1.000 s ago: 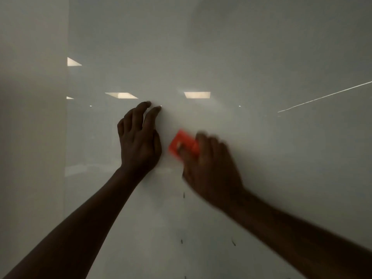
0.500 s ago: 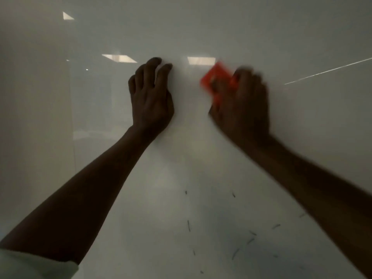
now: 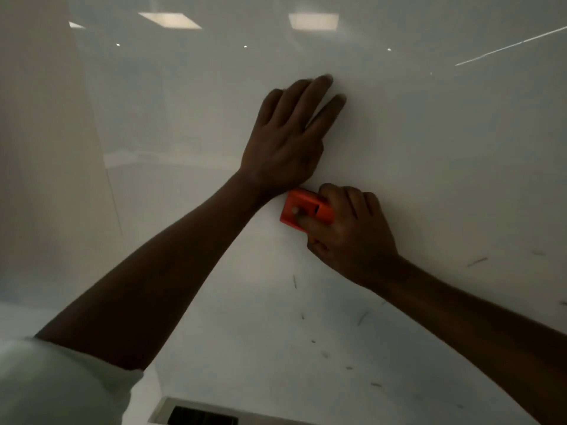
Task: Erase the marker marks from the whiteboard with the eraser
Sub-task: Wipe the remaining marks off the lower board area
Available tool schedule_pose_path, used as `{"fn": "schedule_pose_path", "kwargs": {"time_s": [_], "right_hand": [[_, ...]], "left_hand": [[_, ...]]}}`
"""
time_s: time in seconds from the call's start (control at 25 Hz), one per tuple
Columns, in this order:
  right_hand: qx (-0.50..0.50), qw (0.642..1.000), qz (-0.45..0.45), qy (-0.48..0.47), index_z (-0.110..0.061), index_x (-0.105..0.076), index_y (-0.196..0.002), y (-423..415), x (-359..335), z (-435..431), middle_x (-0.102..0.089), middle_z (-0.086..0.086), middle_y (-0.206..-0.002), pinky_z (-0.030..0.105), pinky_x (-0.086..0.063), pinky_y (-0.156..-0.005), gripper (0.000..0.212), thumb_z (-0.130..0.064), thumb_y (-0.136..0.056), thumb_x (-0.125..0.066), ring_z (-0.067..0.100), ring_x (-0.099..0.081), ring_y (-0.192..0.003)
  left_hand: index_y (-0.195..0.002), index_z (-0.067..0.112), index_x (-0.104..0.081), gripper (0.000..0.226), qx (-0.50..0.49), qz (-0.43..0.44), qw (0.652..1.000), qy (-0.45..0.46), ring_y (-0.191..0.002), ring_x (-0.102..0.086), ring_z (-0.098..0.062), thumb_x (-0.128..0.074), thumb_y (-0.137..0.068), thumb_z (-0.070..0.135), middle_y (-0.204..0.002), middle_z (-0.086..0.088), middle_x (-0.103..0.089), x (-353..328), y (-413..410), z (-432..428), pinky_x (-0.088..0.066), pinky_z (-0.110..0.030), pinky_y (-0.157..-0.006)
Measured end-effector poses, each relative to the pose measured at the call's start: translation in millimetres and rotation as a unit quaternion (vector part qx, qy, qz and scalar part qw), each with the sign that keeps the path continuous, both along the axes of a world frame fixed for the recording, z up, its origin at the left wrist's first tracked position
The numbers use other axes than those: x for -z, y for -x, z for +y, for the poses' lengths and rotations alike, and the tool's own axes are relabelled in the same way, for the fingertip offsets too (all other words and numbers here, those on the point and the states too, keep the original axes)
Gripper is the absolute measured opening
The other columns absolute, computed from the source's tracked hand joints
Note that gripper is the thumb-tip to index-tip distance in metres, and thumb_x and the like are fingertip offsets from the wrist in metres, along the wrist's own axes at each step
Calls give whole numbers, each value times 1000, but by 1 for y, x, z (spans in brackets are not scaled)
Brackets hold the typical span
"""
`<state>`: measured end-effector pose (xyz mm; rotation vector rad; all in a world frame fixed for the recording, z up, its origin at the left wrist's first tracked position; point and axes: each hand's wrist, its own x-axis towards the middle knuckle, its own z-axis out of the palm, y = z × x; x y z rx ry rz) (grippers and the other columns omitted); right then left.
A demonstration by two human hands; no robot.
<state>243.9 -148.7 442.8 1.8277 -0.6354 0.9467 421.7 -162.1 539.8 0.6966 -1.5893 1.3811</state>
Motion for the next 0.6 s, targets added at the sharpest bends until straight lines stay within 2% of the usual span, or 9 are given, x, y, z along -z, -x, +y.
{"fn": "schedule_pose_path", "kwargs": {"time_s": [0.08,0.16,0.24,0.28,0.36,0.4,0.48,0.56,0.6], "right_hand": [[-18,999,49,-3,-30,-56,-130,-5,55,1,-55,21,-126,47,-40,-83,38,-23,-92,-55,38,-53,-101],[-23,980,190,-51,-25,-57,-129,-1,134,15,-56,22,-126,47,-40,-85,36,-17,-94,-51,38,-58,-99],[2,956,277,-96,-22,-58,-124,10,187,31,-59,19,-122,46,-39,-85,39,-8,-98,-33,35,-63,-96],[-1,951,287,-114,-22,-59,-121,17,195,36,-62,17,-120,44,-40,-84,43,-5,-98,-27,32,-65,-94],[-9,948,287,-134,-24,-63,-121,22,172,38,-66,15,-118,41,-46,-81,38,-10,-99,-36,32,-66,-92],[-22,957,263,-124,-24,-64,-124,22,147,34,-67,16,-118,42,-50,-80,31,-18,-99,-45,34,-67,-93],[-50,988,125,-79,-20,-60,-129,33,70,19,-66,20,-115,46,-52,-79,36,-34,-96,-59,41,-64,-94],[-11,1000,-25,15,-28,-57,-127,53,-5,6,-59,17,-116,43,-44,-78,40,-35,-88,-62,38,-55,-95],[-7,997,-72,21,-32,-58,-126,60,-17,3,-56,15,-118,42,-40,-79,40,-34,-85,-62,36,-51,-97]], "left_hand": [[-136,7,-64,47,0,1,1000,4,-128,-53,-37,-53,-91,7,-142,-21,-59,1,1,-2,-42,-45,-100],[-136,7,-65,46,1,7,1000,7,-127,-54,-37,-52,-91,6,-142,-21,-59,3,1,-2,-43,-45,-100],[-135,7,-65,45,1,10,1000,3,-127,-56,-37,-52,-92,7,-142,-21,-59,2,1,0,-43,-44,-101],[-135,7,-65,45,1,10,1000,2,-127,-57,-38,-52,-93,8,-142,-21,-59,2,1,1,-43,-44,-101],[-135,7,-66,44,1,6,1000,2,-127,-58,-38,-51,-94,9,-141,-21,-59,1,2,5,-43,-44,-101],[-135,7,-66,44,2,2,1000,1,-126,-58,-38,-51,-94,9,-141,-22,-59,1,2,6,-43,-44,-101],[-134,6,-66,43,2,0,1000,4,-126,-57,-38,-50,-94,8,-141,-22,-60,2,3,5,-44,-45,-100],[-134,5,-66,43,1,2,1000,14,-126,-55,-38,-52,-93,8,-141,-22,-60,2,2,4,-44,-45,-99],[-134,5,-65,43,-1,2,1000,16,-127,-54,-37,-54,-92,7,-141,-22,-59,2,1,4,-44,-45,-99]]}}
